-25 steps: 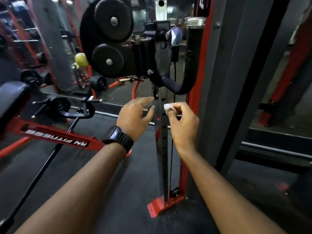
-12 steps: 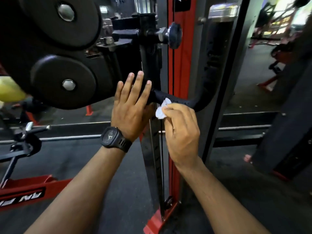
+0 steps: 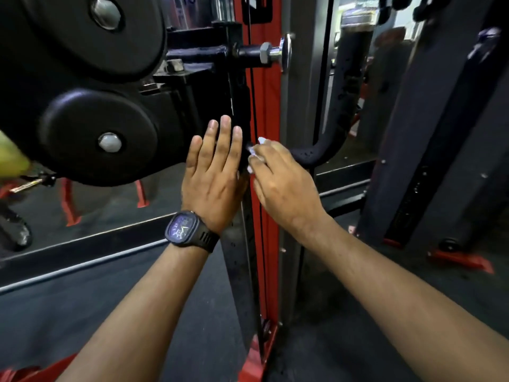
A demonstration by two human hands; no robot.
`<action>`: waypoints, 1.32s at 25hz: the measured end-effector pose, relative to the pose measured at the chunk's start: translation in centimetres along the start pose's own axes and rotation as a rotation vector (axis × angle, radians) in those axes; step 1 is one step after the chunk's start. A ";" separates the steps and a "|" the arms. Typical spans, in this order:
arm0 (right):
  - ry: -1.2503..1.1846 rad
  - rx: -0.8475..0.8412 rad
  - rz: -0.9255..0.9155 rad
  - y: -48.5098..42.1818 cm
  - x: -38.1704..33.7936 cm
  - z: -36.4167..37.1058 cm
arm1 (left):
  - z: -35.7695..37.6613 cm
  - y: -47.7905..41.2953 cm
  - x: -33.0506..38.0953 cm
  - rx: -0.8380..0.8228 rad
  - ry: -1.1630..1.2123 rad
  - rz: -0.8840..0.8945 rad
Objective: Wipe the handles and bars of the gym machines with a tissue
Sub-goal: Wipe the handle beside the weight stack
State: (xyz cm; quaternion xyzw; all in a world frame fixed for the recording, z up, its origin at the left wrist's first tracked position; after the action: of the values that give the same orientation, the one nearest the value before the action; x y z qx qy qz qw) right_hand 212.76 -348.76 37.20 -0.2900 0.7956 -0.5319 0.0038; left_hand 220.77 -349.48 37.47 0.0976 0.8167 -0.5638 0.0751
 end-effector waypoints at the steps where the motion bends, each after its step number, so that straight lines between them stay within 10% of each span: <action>1: 0.082 -0.046 -0.078 0.0 -0.7 0.4 | 0.1 0.1 0.0 -0.008 -0.022 0.005; 18: 0.175 -0.193 -0.495 0.4 0.4 -2.0 | 0.3 -0.4 0.1 -0.075 -0.239 -0.070; 33: -0.016 -0.505 -0.267 -0.7 0.8 -0.1 | 0.2 -0.7 -0.5 -0.110 -0.228 0.038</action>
State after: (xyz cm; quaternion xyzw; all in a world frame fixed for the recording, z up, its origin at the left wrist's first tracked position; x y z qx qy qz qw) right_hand 212.34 -349.21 38.07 -0.3882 0.8577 -0.3102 -0.1321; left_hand 221.07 -349.92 38.17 0.0439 0.8306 -0.5239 0.1834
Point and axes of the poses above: each hand's wrist, its own y-axis away from the middle knuckle, its own z-axis out of the palm, x = y × z, the point moved 10 cm from there along -y, towards the middle knuckle, and after that the axes turned 4 degrees about -z, right-handed, at the moved point
